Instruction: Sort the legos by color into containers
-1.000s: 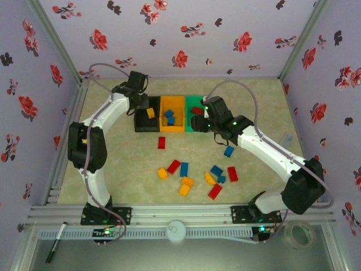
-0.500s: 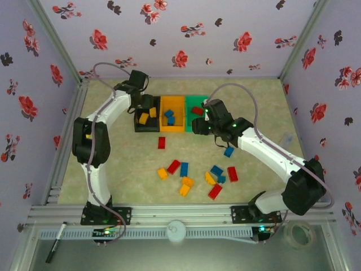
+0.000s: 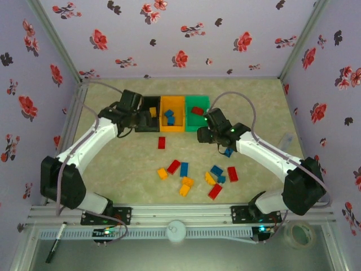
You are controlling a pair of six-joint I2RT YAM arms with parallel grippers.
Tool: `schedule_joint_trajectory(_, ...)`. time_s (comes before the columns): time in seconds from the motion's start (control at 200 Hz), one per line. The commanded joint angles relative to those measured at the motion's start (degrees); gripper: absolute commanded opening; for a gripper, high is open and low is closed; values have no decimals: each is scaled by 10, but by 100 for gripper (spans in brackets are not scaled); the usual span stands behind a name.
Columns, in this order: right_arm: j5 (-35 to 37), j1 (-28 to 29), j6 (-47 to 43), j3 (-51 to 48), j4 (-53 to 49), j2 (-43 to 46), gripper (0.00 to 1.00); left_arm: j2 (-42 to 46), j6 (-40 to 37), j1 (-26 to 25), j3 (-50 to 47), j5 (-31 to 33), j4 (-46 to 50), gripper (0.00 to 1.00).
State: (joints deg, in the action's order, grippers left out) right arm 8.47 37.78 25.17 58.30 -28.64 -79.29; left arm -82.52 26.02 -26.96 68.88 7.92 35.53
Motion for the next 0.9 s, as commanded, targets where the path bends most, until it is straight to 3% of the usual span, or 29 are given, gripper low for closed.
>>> schedule_joint_trajectory(0.0,37,2,28,-8,-6,5,59,29,35,-16,-32,11,-8,66)
schedule_joint_trajectory(0.315,70,-38,107,-29,-13,-17,60,54,31,-41,-52,11,0,65)
schedule_joint_trajectory(0.625,49,-107,153,-95,-11,2,65,57,31,-44,-56,11,0,65)
schedule_joint_trajectory(0.895,48,-126,172,-133,0,2,69,53,30,-50,-53,11,-2,65)
